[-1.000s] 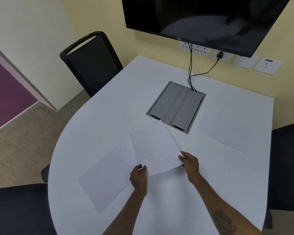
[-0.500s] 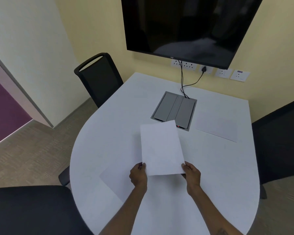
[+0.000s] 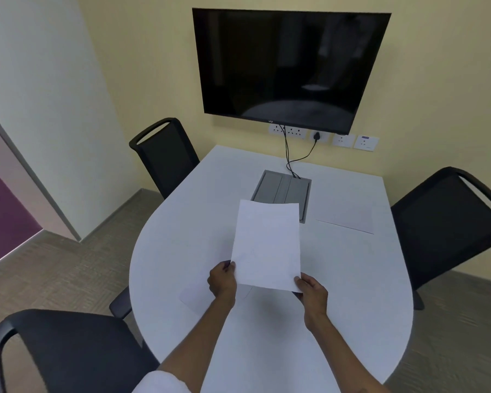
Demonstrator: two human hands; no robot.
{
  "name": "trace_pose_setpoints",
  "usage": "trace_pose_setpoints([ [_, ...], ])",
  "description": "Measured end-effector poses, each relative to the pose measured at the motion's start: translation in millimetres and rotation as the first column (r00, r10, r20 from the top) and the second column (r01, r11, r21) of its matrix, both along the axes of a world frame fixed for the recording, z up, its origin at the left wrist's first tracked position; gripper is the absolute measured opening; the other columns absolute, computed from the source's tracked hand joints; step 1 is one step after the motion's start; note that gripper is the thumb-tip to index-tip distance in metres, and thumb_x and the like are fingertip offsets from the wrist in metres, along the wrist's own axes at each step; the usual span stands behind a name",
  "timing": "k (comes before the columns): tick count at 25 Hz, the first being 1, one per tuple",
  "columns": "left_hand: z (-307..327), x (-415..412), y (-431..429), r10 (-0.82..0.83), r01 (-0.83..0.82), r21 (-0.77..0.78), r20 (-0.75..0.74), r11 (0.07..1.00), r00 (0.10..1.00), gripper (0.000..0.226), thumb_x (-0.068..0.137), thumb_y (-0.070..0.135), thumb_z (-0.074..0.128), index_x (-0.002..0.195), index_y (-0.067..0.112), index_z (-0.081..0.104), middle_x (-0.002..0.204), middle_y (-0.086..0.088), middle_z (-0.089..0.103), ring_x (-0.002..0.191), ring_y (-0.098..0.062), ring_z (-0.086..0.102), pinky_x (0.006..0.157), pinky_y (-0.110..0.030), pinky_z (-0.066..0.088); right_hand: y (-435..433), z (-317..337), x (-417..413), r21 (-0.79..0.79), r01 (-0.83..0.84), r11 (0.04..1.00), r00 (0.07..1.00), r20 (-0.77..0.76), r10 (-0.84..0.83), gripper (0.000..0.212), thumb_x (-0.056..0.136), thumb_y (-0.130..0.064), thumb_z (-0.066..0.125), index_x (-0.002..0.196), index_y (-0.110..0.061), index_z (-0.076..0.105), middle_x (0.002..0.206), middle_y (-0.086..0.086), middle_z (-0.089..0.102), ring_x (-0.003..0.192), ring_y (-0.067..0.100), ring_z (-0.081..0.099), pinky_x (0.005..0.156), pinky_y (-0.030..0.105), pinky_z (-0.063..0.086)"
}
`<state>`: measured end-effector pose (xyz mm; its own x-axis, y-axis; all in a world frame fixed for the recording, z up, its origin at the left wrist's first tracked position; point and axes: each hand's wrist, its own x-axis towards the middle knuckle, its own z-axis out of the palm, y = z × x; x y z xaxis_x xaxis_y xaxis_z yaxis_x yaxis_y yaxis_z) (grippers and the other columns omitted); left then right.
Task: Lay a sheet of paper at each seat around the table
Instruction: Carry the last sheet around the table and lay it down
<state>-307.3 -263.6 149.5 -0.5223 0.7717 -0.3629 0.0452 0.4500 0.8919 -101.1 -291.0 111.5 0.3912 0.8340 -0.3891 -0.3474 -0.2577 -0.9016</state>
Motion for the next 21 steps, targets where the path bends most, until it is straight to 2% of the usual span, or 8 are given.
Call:
trace_pose_setpoints([
  [4,12,-28,-30,-0.022,0.023,0.058,-0.017,0.998,1.000,0.022,0.095,0.016,0.062,0.110,0.006,0.074,0.107,-0.012,0.075,0.099,-0.029,0.067,0.087,-0.035,0.053,-41,14,-27,0.051,0.000,0.999,1.000,-0.024,0.001,0.016,0.087,0.000,0.069,0.099,-0.008,0.075,0.106,0.013,0.075,0.093,0.025,0.070,0.090,0.038,0.057],
  [7,22,-47,-67,-0.033,0.034,0.101,-0.011,0.994,0.999,0.022,0.094,0.016,0.063,0.110,0.005,0.074,0.106,-0.013,0.075,0.092,-0.025,0.065,0.081,-0.029,0.049,-86,25,-48,0.076,0.029,0.997,0.999,-0.020,-0.028,0.018,0.086,-0.002,0.069,0.103,-0.005,0.075,0.105,0.012,0.077,0.093,0.025,0.072,0.089,0.038,0.058],
  [12,44,-83,-132,-0.092,0.090,0.146,0.005,0.985,0.996,0.021,0.094,0.017,0.063,0.108,0.006,0.074,0.104,-0.010,0.075,0.087,-0.020,0.062,0.077,-0.027,0.045,-162,45,-85,0.119,0.066,0.991,0.998,-0.025,-0.064,0.020,0.086,-0.004,0.071,0.105,-0.005,0.074,0.104,0.010,0.078,0.094,0.025,0.073,0.087,0.038,0.059],
  [18,81,-139,-168,-0.146,0.138,0.256,0.012,0.957,0.989,0.021,0.096,0.020,0.062,0.110,0.009,0.073,0.104,-0.004,0.074,0.096,-0.021,0.064,0.083,-0.029,0.049,-199,77,-135,0.169,0.065,0.983,0.998,-0.007,-0.065,0.018,0.086,-0.005,0.072,0.104,-0.009,0.074,0.103,0.007,0.078,0.095,0.023,0.073,0.087,0.038,0.059],
  [21,97,-170,-167,-0.135,0.127,0.297,0.005,0.946,0.991,0.024,0.095,0.019,0.064,0.114,0.007,0.073,0.108,-0.006,0.073,0.098,-0.021,0.062,0.094,-0.034,0.053,-198,90,-163,0.194,0.028,0.981,0.999,0.024,-0.033,0.017,0.086,-0.006,0.072,0.103,-0.009,0.074,0.105,0.010,0.077,0.098,0.026,0.071,0.092,0.042,0.058],
])
